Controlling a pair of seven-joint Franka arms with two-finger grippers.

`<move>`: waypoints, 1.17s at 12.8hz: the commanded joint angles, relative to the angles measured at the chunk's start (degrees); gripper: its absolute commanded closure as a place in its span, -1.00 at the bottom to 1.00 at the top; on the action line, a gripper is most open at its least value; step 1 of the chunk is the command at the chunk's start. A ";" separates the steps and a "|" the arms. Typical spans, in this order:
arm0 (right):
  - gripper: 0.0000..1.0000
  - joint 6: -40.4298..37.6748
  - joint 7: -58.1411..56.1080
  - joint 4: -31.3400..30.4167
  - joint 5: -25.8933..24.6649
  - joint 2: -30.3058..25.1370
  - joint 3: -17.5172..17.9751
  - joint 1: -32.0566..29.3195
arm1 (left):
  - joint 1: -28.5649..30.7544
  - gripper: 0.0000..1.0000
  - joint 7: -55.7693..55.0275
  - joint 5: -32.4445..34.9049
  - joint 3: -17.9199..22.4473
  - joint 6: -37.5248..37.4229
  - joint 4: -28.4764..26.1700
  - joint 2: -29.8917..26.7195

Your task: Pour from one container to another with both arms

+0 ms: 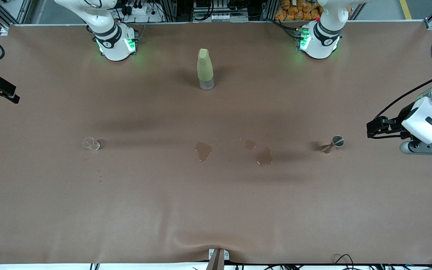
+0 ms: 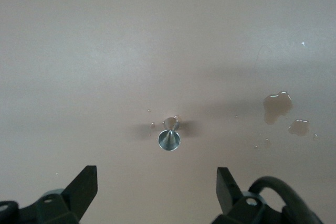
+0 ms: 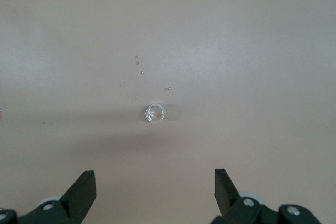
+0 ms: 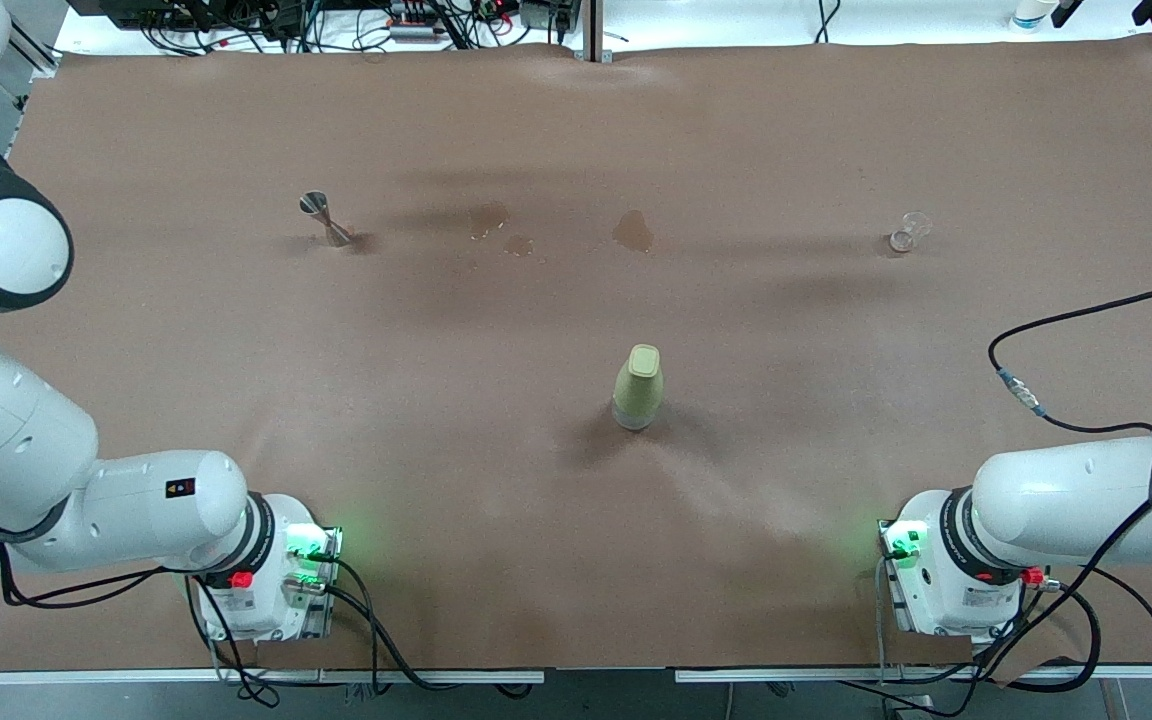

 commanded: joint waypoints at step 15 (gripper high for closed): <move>-1.00 0.16 0.75 0.16 -0.08 0.63 0.33 0.18 | 0.13 -1.00 0.14 -0.84 -0.05 -0.26 -0.33 -1.01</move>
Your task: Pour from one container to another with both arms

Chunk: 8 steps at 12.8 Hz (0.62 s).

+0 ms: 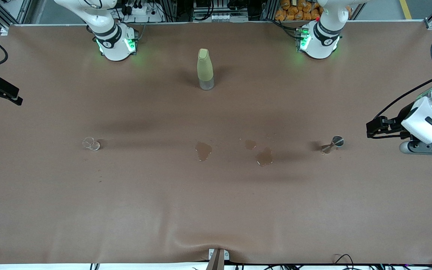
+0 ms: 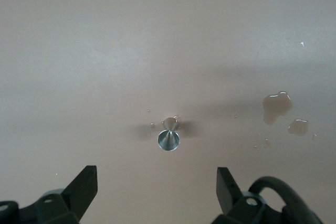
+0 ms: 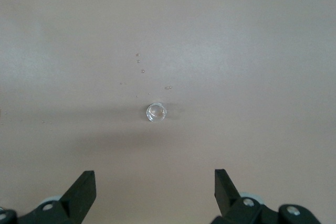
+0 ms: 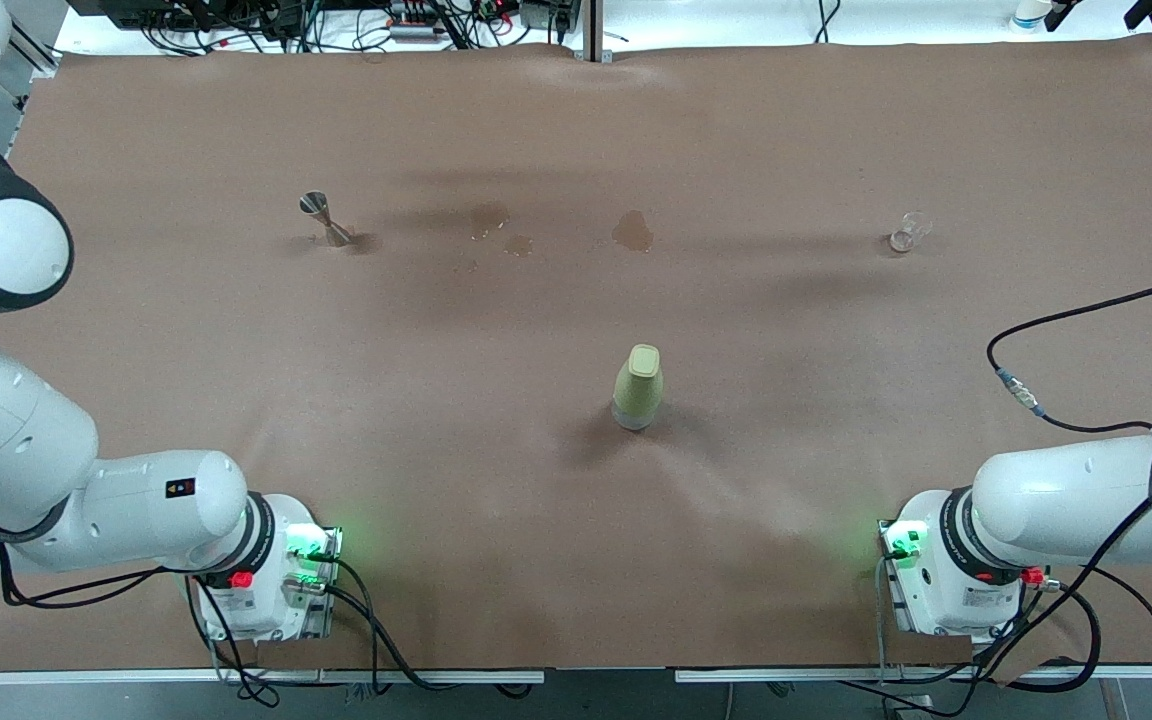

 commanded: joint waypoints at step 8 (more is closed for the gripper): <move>-1.00 0.63 0.72 -0.11 -0.17 1.58 0.23 0.09 | 0.95 -1.00 3.04 -0.84 0.21 -0.35 -0.56 -1.10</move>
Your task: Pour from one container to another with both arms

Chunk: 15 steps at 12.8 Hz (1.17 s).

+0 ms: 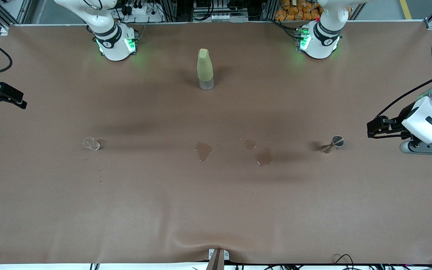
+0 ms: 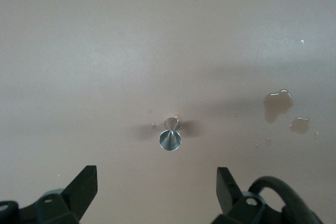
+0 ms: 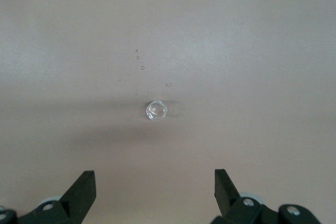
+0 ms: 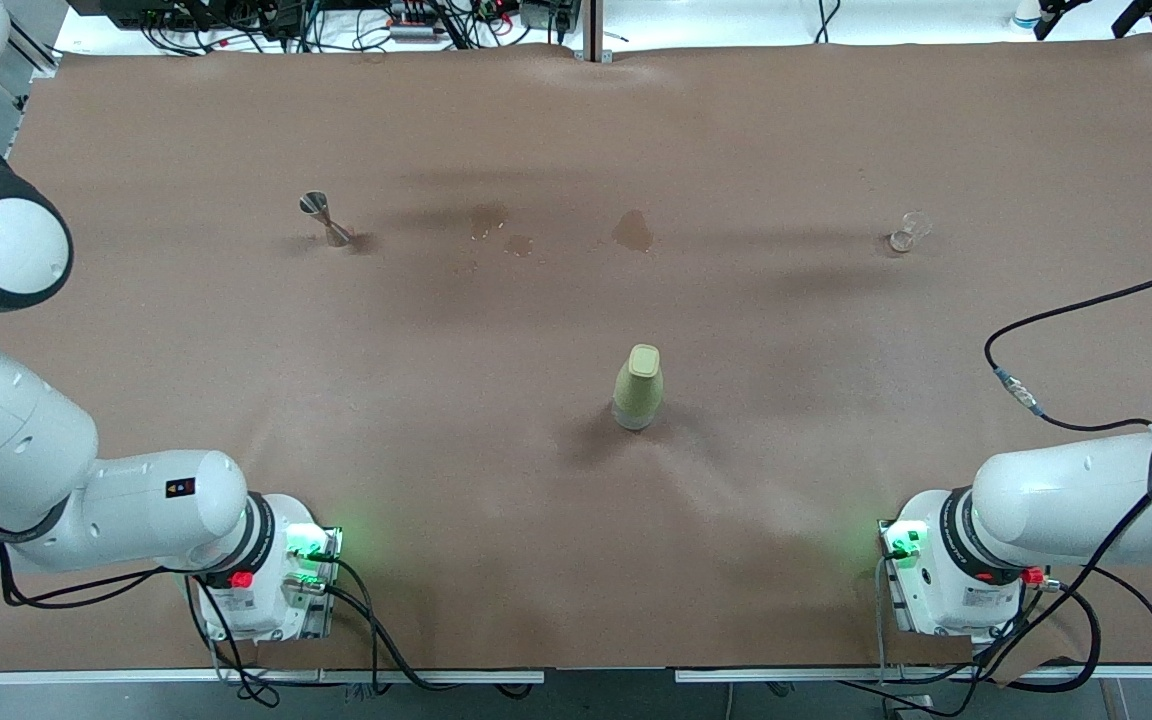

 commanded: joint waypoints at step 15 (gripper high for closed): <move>-1.00 7.01 -47.21 -2.98 21.85 10.03 -0.18 -10.74 | 0.74 -1.00 1.86 -1.10 -0.12 -0.35 -0.47 -1.18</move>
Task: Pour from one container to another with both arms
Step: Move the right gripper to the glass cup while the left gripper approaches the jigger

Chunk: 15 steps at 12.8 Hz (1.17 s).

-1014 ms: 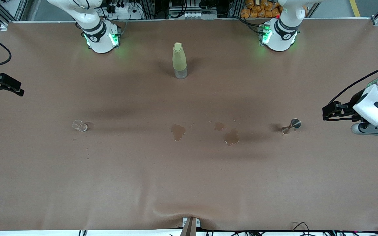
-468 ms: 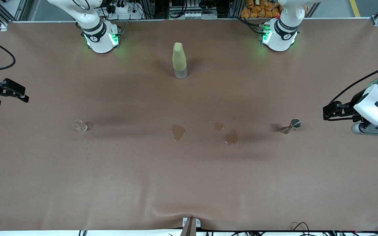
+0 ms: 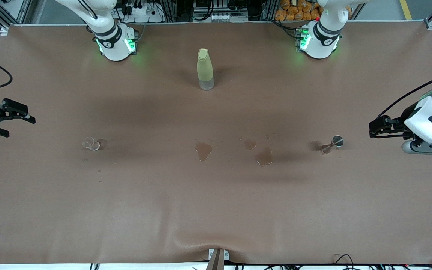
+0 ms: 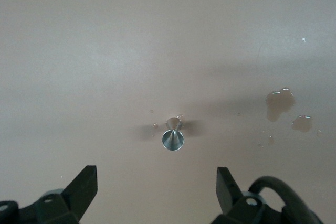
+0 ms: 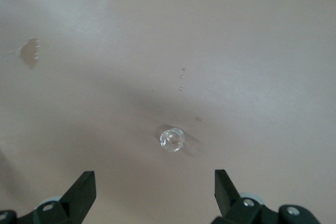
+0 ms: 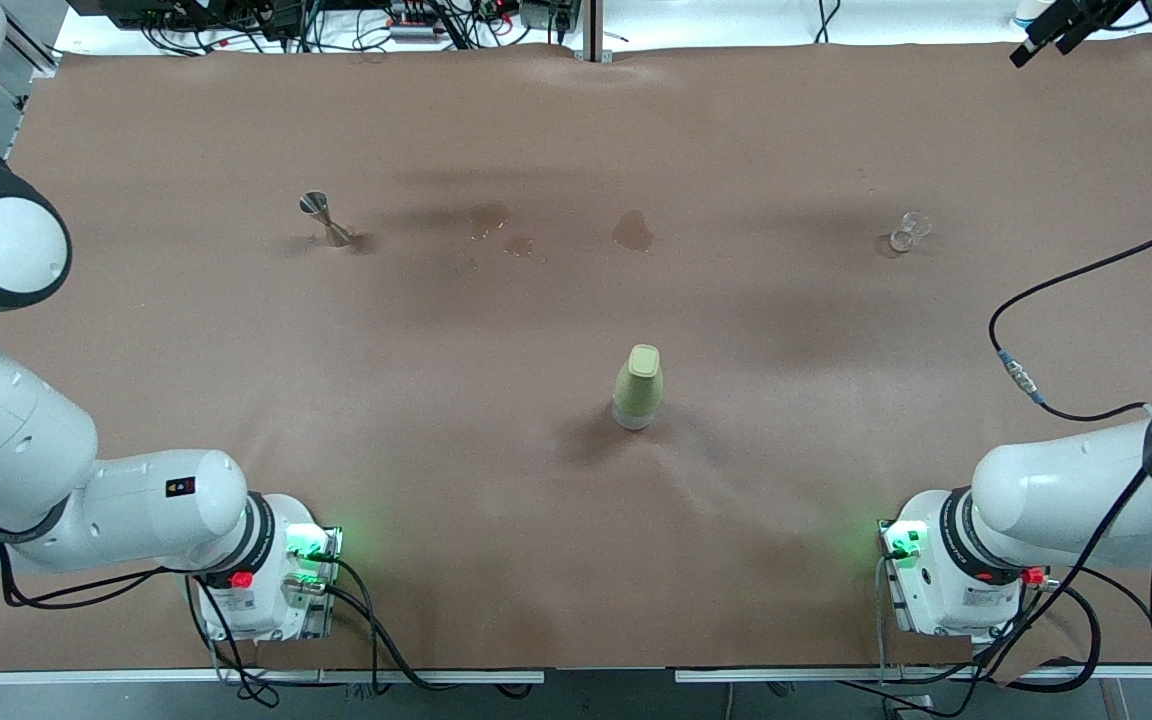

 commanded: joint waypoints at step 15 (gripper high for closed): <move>-1.00 -6.50 -82.98 -1.97 31.83 31.02 0.51 -19.14 | 14.47 -1.00 59.37 -28.40 0.36 -1.75 -1.46 5.22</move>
